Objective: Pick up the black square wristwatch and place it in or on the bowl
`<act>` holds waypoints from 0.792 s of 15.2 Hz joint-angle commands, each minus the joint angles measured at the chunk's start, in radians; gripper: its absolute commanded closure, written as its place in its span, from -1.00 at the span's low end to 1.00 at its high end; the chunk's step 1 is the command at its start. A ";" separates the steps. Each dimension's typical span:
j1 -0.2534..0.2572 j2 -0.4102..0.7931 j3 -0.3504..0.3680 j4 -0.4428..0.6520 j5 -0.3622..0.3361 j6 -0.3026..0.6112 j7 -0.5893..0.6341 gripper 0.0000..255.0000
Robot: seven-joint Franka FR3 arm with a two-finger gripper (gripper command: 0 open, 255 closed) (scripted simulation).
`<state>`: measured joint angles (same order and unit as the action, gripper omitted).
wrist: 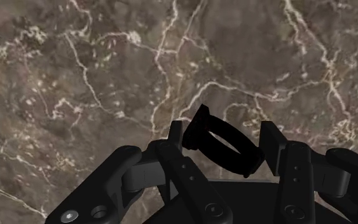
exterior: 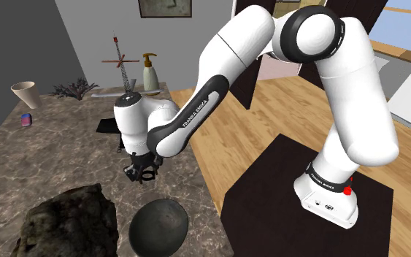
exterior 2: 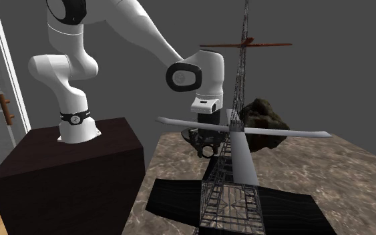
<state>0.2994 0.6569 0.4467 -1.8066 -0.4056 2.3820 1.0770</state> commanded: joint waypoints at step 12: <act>-0.037 -0.116 0.053 0.003 0.067 -0.113 -0.041 1.00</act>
<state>0.2625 0.5468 0.4959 -1.8073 -0.3432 2.2788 1.0369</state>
